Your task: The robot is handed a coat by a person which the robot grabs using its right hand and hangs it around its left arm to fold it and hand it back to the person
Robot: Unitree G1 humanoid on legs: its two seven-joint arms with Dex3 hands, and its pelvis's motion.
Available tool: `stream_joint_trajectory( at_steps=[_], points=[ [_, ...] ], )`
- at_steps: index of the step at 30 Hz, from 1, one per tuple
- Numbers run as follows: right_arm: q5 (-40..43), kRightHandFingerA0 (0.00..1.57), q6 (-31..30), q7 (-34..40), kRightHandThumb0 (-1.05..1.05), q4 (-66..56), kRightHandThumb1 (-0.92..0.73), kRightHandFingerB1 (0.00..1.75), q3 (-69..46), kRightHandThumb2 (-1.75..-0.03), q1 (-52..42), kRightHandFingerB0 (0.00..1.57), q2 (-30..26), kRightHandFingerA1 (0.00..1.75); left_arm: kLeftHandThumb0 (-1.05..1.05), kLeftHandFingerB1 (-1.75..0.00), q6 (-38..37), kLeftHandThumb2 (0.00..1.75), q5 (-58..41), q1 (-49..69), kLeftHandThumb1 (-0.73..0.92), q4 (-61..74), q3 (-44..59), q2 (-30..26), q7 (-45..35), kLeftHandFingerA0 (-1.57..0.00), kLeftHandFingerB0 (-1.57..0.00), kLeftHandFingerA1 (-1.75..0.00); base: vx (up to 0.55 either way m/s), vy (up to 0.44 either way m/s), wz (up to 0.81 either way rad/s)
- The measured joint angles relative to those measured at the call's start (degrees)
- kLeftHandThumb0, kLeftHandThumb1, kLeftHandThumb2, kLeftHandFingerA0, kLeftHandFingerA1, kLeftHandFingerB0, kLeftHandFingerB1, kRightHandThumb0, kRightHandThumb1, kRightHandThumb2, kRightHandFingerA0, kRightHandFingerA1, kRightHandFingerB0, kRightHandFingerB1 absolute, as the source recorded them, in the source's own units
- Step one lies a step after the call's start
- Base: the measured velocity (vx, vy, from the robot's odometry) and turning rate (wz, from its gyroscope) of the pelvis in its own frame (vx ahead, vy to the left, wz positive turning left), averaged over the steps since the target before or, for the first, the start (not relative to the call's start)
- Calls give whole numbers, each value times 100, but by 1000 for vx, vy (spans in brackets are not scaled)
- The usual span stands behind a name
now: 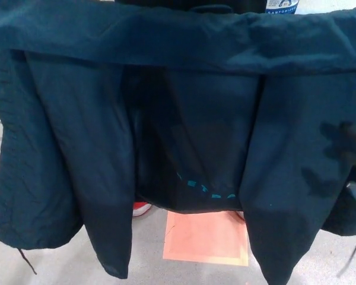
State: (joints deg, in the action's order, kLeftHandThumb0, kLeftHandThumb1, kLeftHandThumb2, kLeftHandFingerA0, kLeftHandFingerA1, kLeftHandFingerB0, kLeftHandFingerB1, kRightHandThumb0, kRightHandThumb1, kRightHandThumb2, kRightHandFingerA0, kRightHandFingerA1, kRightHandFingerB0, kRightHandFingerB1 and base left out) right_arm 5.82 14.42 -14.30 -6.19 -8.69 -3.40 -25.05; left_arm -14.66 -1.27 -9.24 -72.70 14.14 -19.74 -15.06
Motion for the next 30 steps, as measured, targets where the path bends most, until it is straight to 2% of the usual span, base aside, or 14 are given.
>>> stream_joint_trajectory(
  at_steps=[5, 6, 7, 8, 9, 17, 19, 20, 21, 23, 24, 28, 29, 30],
  points=[
    [393, 58, -110, 0, -71, -371, -77, 34, -309, -64, 365, 43, -243, 38, -33, -47, 0, 114, 0, -19, 64, 1, 2, 0, -14, 0, 0, -47, 0, 0, 0],
    [472, 61, -131, 4, -71, -431, -75, 35, -362, -64, 463, 46, -286, 38, -60, -32, 0, 67, 0, -22, 90, 1, 3, 0, -16, -21, -17, -34, 0, 0, 0],
    [550, 61, -154, 8, -71, -486, -75, 35, -410, -64, 556, 46, -320, 38, -60, -32, 0, 67, 0, -24, 90, 1, 4, 0, -16, -21, -17, -34, 0, 0, 0],
    [645, 58, -186, 18, -70, -560, -74, 35, -476, -63, 686, 45, -376, 38, -33, -48, 0, 114, 0, -30, 64, 1, 4, 0, -16, -1, -1, -48, 0, 0, 0],
    [729, 56, -213, 24, -70, -598, -75, 35, -527, -63, 809, 43, -419, 38, -61, -32, 0, 67, 0, -33, 92, 1, 4, 0, -16, -21, -15, -35, 0, 0, 0],
    [1324, 39, -569, 77, -66, -797, -63, 31, -723, -60, 2375, 29, -694, 36, -55, -33, -1, 66, 0, -54, 89, 1, 10, 0, -18, -30, -24, -35, 0, 0, 0],
    [1392, 28, -677, 69, -75, -785, -59, 41, -685, -88, 2881, 19, -698, 45, -56, -33, -1, 66, 0, -64, 89, 0, 15, 0, -17, -32, -23, -36, 0, 0, 0],
    [1407, 28, -718, 62, -75, -780, -59, 41, -656, -88, 3067, 19, -699, 45, -56, -33, -1, 66, 0, -68, 89, 0, 18, 0, -18, -32, -23, -36, 0, 0, 0],
    [1407, 32, -774, 42, -74, -750, -75, 29, -578, -63, 3343, 22, -698, 33, -56, -32, 0, 66, -1, -71, 90, 0, 21, -1, -17, -26, -18, -35, 0, 0, 0],
    [1400, 22, -878, -5, -76, -673, -61, 38, -419, -87, 3828, 14, -700, 42, -56, -31, 0, 67, -1, -86, 90, 0, 25, -1, -18, -21, -16, -34, 0, 0, 0],
    [1386, 25, -935, -43, -68, -624, -72, 28, -314, -62, 4074, 17, -702, 32, -58, -32, 0, 67, -1, -95, 90, 0, 30, -1, -18, -23, -19, -34, 0, 0, 0],
    [1239, 11, -1239, -303, -77, -279, -71, 22, 333, -64, 5094, 11, -758, 30, -61, -33, 0, 66, -2, -151, 87, 0, 34, -2, -20, -25, -21, -35, 0, 0, 0],
    [1177, 5, -1329, -398, -76, -173, -58, 29, 554, -91, 5342, 7, -793, 38, -61, -33, 0, 65, -3, -166, 87, -1, 36, -2, -21, -29, -22, -36, 0, 0, 0],
    [1113, 2, -1407, -484, -73, -72, -56, 34, 764, -92, 5554, 10, -822, 42, -62, -33, 0, 66, -3, -181, 88, 0, 38, -2, -22, -29, -23, -35, 0, 0, 0]
  ],
)
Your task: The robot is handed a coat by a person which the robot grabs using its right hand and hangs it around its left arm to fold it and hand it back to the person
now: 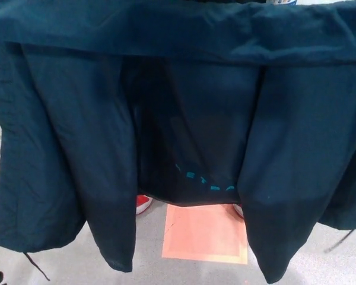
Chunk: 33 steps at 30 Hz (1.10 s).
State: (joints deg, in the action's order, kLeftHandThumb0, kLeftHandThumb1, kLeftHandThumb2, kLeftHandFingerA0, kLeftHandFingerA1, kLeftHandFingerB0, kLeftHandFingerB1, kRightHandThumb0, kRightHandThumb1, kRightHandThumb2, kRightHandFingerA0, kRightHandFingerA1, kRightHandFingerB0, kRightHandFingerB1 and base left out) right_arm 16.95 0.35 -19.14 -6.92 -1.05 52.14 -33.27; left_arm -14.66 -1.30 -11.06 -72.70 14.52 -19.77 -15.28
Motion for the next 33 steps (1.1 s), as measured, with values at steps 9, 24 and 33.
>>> stream_joint_trajectory(
  at_steps=[9, 24, 33],
  points=[
    [-841, 0, -539, -836, -82, 1190, -59, 15, 2132, -100, 1213, 0, -15, 16, -60, -33, -3, 65, 1, -27, 85, -1, 0, 0, -12, -33, -26, -37, 0, 0, 0],
    [-1740, 0, -1040, -2290, -95, 3561, -57, 0, 4225, -96, 2602, 0, 725, 0, -63, -34, -5, 66, 1, -23, 87, -4, -4, 0, -65, -32, -26, -36, 0, 0, 0],
    [-2259, 15, -998, -3143, -90, 4690, -51, 37, 5041, -82, 3250, 19, 1158, 39, -63, -35, -29, 65, -1, -23, 84, 0, -15, -1, -99, -33, -29, -38, 0, 0, 0]
  ],
)
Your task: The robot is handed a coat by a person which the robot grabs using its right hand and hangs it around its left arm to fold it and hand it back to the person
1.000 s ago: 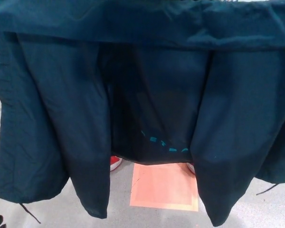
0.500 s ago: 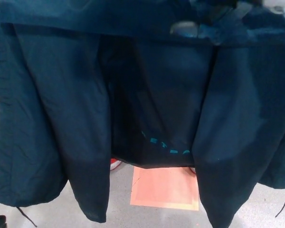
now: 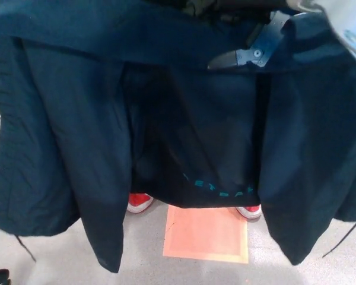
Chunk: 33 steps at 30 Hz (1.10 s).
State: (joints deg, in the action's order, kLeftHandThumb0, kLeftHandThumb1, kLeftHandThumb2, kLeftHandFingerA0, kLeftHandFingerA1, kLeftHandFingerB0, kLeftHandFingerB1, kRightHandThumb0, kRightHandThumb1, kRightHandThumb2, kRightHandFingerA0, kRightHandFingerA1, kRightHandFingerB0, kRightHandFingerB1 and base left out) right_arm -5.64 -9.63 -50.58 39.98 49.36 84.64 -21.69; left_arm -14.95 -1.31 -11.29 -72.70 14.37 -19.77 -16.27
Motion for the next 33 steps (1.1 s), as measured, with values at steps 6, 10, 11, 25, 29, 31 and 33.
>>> stream_joint_trajectory(
  at_steps=[6, 10, 11, 25, 29, 31, 33],
  points=[
    [-561, 117, 16, 42, -70, 74, -76, 45, 326, -64, 78, 75, 142, 66, -63, -35, -33, 64, -6, -3, 81, 4, 34, 0, -52, -36, -28, -40, 0, 0, 0],
    [-894, 92, 23, 313, -53, -35, -90, 45, 446, -67, 77, 67, 146, 96, -67, -33, -35, 66, -12, -5, 85, 7, 65, 0, -85, -32, -24, -38, 0, 0, 0],
    [-982, 92, 24, 405, -53, -70, -90, 45, 459, -67, 71, 67, 145, 96, -67, -33, -35, 66, -12, -5, 85, 9, 67, 0, -94, -32, -24, -38, 0, 0, 0],
    [-1777, 92, 292, 1949, -35, -27, -83, 68, 368, -64, 15, 80, 140, 118, -64, -33, -82, 64, -12, -8, 80, 50, 72, 1, -207, -39, -28, -40, 0, 0, 0],
    [-1865, 84, 392, 2331, -36, 104, -83, 86, 300, -68, 15, 79, 140, 146, -61, -46, -97, 99, -12, -9, 65, 79, 72, 4, -220, -36, -22, -55, 0, 0, 0],
    [-1895, 85, 435, 2501, -37, 180, -86, 71, 270, -65, 15, 77, 140, 142, -60, -33, -101, 63, -13, -9, 78, 115, 73, 9, -247, -35, -26, -39, 0, 0, 0],
    [-1919, 86, 474, 2667, -38, 258, -84, 66, 234, -66, 15, 79, 140, 131, -60, -33, -105, 62, -19, -8, 77, 167, 77, 22, -282, -35, -24, -40, 0, 0, 0]
  ],
)
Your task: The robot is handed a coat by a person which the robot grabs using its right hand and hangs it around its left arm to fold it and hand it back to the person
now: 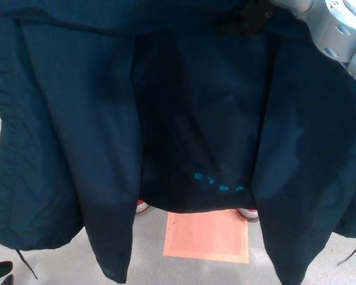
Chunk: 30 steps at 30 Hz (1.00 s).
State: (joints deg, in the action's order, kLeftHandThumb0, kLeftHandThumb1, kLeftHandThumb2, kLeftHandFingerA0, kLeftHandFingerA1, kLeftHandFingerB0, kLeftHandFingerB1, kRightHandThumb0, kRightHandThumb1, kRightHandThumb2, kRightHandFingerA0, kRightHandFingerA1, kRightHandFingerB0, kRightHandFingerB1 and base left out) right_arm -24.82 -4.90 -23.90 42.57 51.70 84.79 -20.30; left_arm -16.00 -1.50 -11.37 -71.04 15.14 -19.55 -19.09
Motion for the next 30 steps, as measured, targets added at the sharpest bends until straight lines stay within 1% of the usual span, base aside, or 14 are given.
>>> stream_joint_trajectory(
  at_steps=[4, 5, 6, 9, 10, 11, 12, 15, 17, 18, 25, 27, 28, 30],
  points=[
    [-62, 82, 110, 413, -39, 194, -82, 106, -130, -70, 0, 71, 0, 157, -53, -33, -47, 62, -60, 16, 74, 266, 8, 89, -136, -32, -29, -37, 0, 0, 0],
    [-70, 77, 136, 490, -40, 229, -88, 152, -166, -66, 0, 54, 0, 175, -50, -34, -54, 62, -85, 32, 74, 365, 9, 123, -173, -32, -28, -39, 0, 0, 0],
    [-77, 78, 175, 589, -40, 276, -87, 126, -229, -66, 0, 62, 1, 161, -48, -34, -60, 62, -117, 70, 74, 539, 8, 173, -225, -33, -28, -39, 0, 0, 0],
    [-100, 79, 270, 848, -41, 428, -86, 143, -388, -66, 2, 59, 1, 171, -48, -34, -73, 62, -222, 246, 74, 1122, 1, 322, -372, -36, -28, -39, 0, 0, 0],
    [-109, 83, 294, 913, -42, 473, -84, 54, -435, -65, 2, 75, 1, 140, -47, -34, -77, 62, -248, 302, 74, 1300, -2, 366, -412, -39, -29, -39, 0, 0, 0],
    [-127, 84, 328, 1016, -42, 543, -83, 57, -514, -66, 12, 75, 3, 133, -46, -34, -78, 62, -302, 422, 75, 1619, -18, 436, -480, -38, -28, -39, 0, 0, 0],
    [-139, 81, 341, 1064, -40, 585, -80, 118, -546, -69, 25, 64, 4, 159, -47, -34, -77, 63, -330, 493, 77, 1806, -29, 472, -515, -36, -27, -39, 0, 0, 0],
    [-183, 83, 398, 1256, -40, 752, -81, 151, -694, -67, 86, 67, 17, 175, -55, -34, -76, 62, -440, 803, 74, 2592, -97, 607, -661, -39, -28, -39, 0, 0, 0],
    [-195, 83, 441, 1384, -38, 876, -84, 147, -792, -65, 135, 63, 43, 175, -58, -35, -74, 62, -485, 1010, 73, 3074, -163, 651, -755, -39, -29, -39, 0, 0, 0],
    [-201, 83, 458, 1441, -38, 932, -85, 137, -836, -68, 160, 66, 55, 173, -52, -47, -74, 96, -508, 1103, 56, 3294, -198, 661, -795, -35, -18, -57, 0, 0, 0],
    [-239, 81, 558, 1843, -39, 1486, -83, 126, -1096, -68, 660, 65, 240, 170, -61, -49, -23, 95, -762, 1796, 62, 5007, -576, 613, -1231, -35, -27, -55, 0, 0, 0],
    [-258, 83, 593, 1936, -38, 1651, -83, 107, -1163, -69, 861, 68, 282, 149, -54, -37, 44, 63, -878, 1954, 77, 5503, -711, 545, -1403, -34, -30, -41, 0, 0, 0],
    [-268, 94, 604, 1969, -40, 1712, -70, 95, -1180, -104, 941, 74, 302, 118, -54, -37, 81, 63, -919, 2009, 77, 5693, -773, 510, -1468, -32, -29, -41, 0, 0, 0],
    [-295, 83, 622, 2051, -38, 1878, -82, 124, -1230, -70, 1177, 64, 382, 158, -52, -37, 180, 63, -1041, 2145, 78, 6172, -935, 381, -1659, -33, -29, -41, 0, 0, 0]
  ],
)
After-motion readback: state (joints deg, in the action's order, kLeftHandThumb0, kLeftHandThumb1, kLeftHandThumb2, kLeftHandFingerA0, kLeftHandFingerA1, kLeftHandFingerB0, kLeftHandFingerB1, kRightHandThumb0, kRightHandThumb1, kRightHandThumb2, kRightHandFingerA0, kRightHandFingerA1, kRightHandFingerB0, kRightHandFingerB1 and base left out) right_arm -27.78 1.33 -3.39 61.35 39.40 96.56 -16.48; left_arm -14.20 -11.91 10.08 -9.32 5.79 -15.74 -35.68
